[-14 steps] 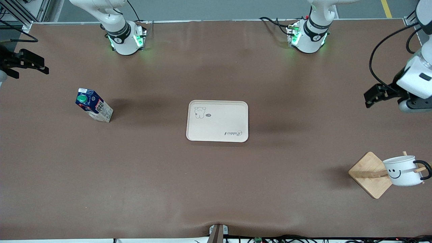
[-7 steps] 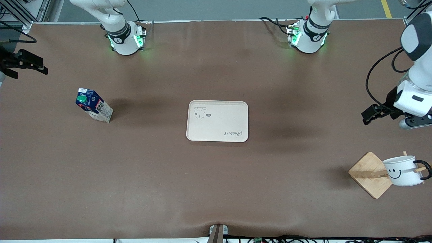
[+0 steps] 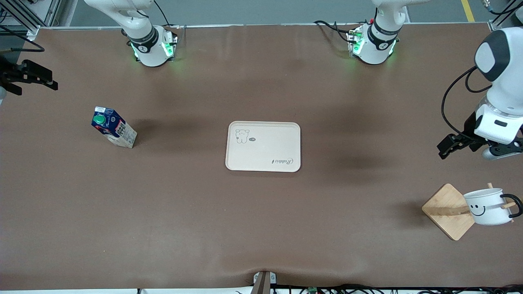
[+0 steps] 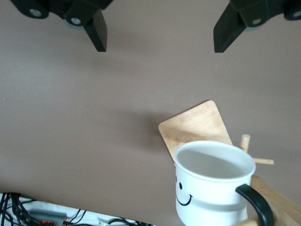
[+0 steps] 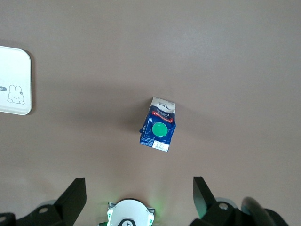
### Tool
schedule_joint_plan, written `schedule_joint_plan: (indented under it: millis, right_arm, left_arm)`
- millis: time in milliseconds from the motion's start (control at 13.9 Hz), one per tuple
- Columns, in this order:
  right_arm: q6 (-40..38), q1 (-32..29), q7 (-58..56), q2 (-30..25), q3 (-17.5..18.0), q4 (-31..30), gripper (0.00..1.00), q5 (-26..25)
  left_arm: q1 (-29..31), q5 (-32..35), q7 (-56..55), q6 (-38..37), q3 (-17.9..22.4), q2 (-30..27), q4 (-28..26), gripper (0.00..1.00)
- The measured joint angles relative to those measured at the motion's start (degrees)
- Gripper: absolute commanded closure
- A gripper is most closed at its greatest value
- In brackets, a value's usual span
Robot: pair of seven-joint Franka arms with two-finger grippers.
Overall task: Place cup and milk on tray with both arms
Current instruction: 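Grasp the white mug rim with the left gripper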
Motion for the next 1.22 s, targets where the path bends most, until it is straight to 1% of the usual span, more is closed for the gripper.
schedule_joint_plan:
  millis: [215, 502, 932, 1075, 1147, 1219]
  right_arm:
    - [0.01, -0.03, 0.00, 0.01, 0.00, 0.00, 0.00, 0.00]
    - [0.04, -0.37, 0.00, 0.03, -0.01, 0.00, 0.00, 0.00]
    - [0.46, -0.83, 0.00, 0.40, 0.00, 0.23, 0.00, 0.00]
    - [0.53, -0.83, 0.00, 0.49, -0.01, 0.29, 0.00, 0.00]
    - [0.71, -0.83, 0.00, 0.76, -0.01, 0.64, 0.00, 0.00]
    - [0.84, -0.84, 0.00, 1.35, 0.00, 1.59, 0.00, 0.00]
  left_arm:
    - [1.04, 0.00, -0.87, 8.00, 0.02, 0.00, -4.42, 0.00]
    - [4.34, 0.00, -0.87, 23.17, 0.06, 0.98, -8.67, 0.00]
    - [5.19, 0.00, -0.81, 40.90, 0.08, 8.12, -9.15, 0.00]
    - [5.68, 0.00, -0.45, 44.52, 0.09, 10.01, -9.03, 0.00]
    - [5.80, 0.00, 0.04, 45.49, 0.12, 10.72, -8.80, 0.03]
    - [5.91, 0.00, 0.75, 46.14, 0.15, 11.27, -8.46, 0.08]
